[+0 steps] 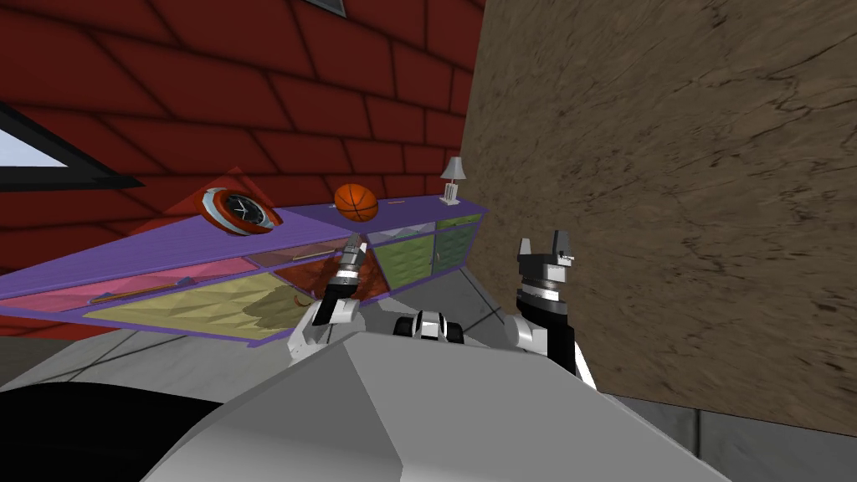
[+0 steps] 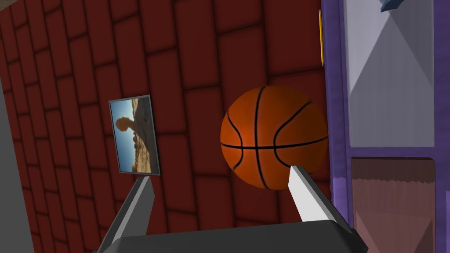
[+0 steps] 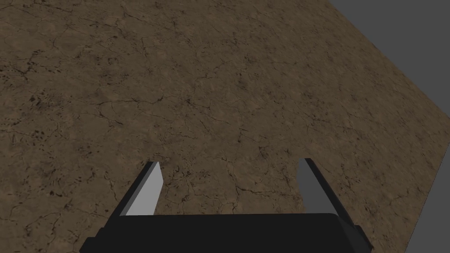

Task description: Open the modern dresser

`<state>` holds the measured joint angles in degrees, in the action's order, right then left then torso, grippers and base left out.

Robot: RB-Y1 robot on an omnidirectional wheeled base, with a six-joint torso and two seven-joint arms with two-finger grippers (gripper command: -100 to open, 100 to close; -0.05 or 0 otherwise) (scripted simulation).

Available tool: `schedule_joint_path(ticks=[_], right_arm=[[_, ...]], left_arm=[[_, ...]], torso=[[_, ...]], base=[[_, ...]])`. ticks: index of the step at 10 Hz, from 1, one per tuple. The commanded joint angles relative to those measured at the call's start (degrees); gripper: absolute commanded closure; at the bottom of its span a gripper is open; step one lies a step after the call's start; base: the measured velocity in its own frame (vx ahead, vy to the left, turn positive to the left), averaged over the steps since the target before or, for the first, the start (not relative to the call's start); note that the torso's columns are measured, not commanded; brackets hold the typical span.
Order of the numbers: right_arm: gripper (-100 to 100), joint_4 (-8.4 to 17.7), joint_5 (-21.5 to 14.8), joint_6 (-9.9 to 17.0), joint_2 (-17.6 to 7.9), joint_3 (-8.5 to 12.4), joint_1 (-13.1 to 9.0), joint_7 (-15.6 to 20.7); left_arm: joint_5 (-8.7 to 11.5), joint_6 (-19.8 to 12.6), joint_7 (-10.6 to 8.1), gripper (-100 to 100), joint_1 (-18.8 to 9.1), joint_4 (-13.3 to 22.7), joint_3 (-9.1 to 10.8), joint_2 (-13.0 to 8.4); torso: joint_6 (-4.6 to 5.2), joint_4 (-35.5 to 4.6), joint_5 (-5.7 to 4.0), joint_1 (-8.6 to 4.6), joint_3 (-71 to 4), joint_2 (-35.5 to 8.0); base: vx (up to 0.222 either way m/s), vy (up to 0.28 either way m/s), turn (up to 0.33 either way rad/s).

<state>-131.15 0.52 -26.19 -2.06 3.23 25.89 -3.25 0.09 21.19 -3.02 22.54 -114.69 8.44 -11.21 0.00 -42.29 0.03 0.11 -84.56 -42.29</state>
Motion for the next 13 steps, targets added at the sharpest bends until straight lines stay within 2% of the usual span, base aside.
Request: schedule_joint_path(ticks=[1, 4, 5, 9, 12, 13], right_arm=[[0, 0.0, 0.0, 0.0, 0.0, 0.0, 0.0, 0.0], [0, 0.0, 0.0, 0.0, 0.01, 0.0, 0.0, 0.0], [0, 0.0, 0.0, 0.0, 0.01, -0.01, 0.0, 0.0], [0, 0.0, 0.0, 0.0, 0.0, 0.0, 0.0, 0.0], [0, 0.0, 0.0, 0.0, 0.0, 0.0, 0.0, 0.0], [0, 0.0, 0.0, 0.0, 0.0, 0.0, 0.0, 0.0]], left_arm=[[0.51, 0.22, -0.06, -100, -0.73, 2.82, 0.93, -0.12], [1.06, 0.29, -0.07, -100, -1.36, 5.69, 1.91, 0.16], [1.45, 0.34, -0.09, -100, -1.81, 7.77, 2.62, 0.5], [2.31, 0.47, -0.11, -100, -2.79, 12.22, 4.18, 1.79], [2.96, 0.58, -0.14, -100, -3.51, 15.48, 5.35, 3.64], [3.34, 0.65, -0.15, -100, -3.93, 17.4, 6.06, 5.52]], torso=[[0.0, 0.0, -0.03, -0.1, 0.0, 0.0], [0.0, 0.01, -0.06, -0.19, -0.02, 0.03], [0.0, 0.01, -0.05, -0.16, -0.01, 0.02], [0.0, -0.01, 0.01, 0.03, 0.03, -0.06], [0.0, -0.01, -0.04, -0.12, 0.02, -0.03], [0.0, 0.01, -0.02, -0.05, -0.02, 0.03]], base=[[0.094, -0.072, 0.048], [0.107, -0.096, 0.049], [0.138, -0.148, 0.095], [0.146, -0.113, 0.063], [0.118, -0.104, 0.062], [0.134, -0.111, 0.093]])
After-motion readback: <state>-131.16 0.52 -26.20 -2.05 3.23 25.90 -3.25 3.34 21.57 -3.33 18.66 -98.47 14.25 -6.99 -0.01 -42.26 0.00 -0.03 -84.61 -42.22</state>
